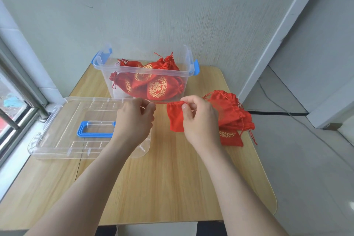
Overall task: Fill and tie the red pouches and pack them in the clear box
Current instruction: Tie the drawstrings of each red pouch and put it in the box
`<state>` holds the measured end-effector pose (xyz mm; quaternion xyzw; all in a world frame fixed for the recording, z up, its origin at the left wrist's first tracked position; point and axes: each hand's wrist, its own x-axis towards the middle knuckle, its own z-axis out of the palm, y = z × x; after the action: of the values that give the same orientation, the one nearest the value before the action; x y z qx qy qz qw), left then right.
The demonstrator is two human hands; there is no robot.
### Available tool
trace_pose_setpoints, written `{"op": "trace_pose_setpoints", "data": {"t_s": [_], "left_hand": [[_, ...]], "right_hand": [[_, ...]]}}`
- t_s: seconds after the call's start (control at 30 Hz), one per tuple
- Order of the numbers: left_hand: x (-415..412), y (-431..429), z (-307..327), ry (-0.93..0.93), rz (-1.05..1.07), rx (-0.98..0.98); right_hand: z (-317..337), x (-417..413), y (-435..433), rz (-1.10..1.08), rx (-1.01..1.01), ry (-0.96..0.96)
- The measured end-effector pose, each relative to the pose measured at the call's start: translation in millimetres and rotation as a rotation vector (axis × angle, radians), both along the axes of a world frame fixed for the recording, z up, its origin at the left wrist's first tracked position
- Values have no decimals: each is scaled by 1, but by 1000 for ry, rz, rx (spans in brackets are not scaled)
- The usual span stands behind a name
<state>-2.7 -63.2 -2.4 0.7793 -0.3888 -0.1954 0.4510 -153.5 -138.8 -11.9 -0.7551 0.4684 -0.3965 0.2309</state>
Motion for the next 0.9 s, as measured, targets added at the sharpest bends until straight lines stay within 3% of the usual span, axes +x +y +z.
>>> {"op": "trace_pose_setpoints", "data": {"t_s": [0.3,0.53,0.73,0.9], "left_hand": [[3,-1,0,-29,53,14],[6,3,4,56,167,-193],[7,4,10,376,267,-332],[2,0,12,718,229,-446]], "right_hand": [[-5,-1,-4,-20,3,23],[-1,-8,-4,-19,158,85],[16,-8,-1,45,742,-564],[23,-11,-5,-25,1003,-887]]}}
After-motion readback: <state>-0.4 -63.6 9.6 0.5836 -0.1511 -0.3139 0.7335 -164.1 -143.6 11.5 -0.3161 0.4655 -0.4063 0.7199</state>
